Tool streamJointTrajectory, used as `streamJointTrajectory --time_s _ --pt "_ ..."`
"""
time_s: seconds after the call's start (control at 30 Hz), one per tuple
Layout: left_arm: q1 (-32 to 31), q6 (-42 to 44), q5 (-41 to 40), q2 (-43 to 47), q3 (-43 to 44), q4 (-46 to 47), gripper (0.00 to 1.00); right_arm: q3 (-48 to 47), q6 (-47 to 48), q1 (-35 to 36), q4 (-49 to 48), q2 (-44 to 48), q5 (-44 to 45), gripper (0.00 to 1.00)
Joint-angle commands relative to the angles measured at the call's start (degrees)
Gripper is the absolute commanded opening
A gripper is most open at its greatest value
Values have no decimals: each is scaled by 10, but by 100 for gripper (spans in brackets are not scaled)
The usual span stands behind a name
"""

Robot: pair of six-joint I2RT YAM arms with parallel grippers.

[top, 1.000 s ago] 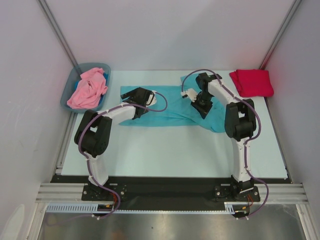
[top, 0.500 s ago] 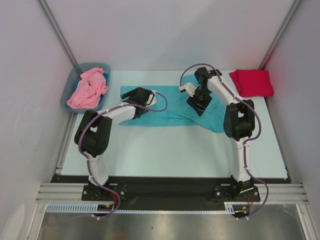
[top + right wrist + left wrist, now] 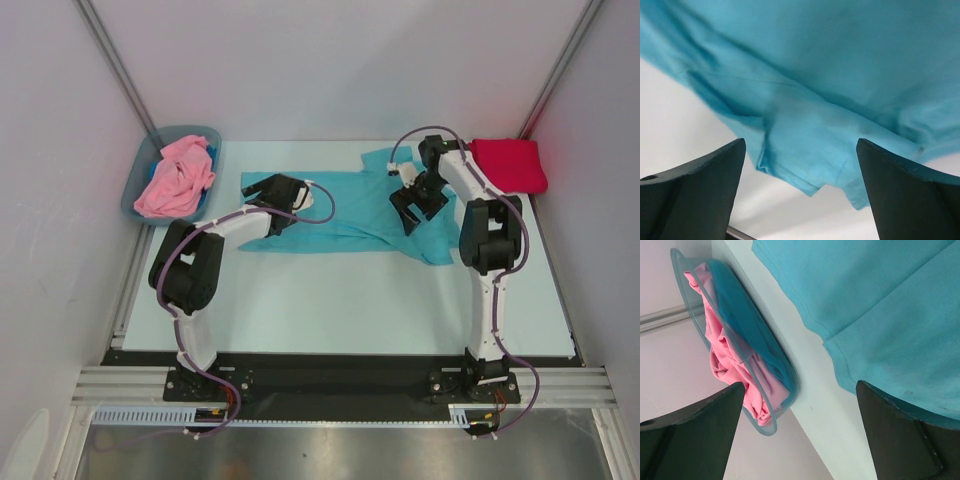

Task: Fold and stack the t-shirts
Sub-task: Fold the tshirt

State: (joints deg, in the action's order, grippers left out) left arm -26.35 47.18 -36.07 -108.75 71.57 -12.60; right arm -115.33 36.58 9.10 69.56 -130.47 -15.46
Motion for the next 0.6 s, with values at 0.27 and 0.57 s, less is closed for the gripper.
streamJointTrajectory --time_s 0.27,0.57 --pt "16 70 -15 44 -37 58 100 -128 -194 -72 -47 42 35 100" --pt "24 19 -22 30 21 6 100 74 -159 -87 -63 102 -148 93"
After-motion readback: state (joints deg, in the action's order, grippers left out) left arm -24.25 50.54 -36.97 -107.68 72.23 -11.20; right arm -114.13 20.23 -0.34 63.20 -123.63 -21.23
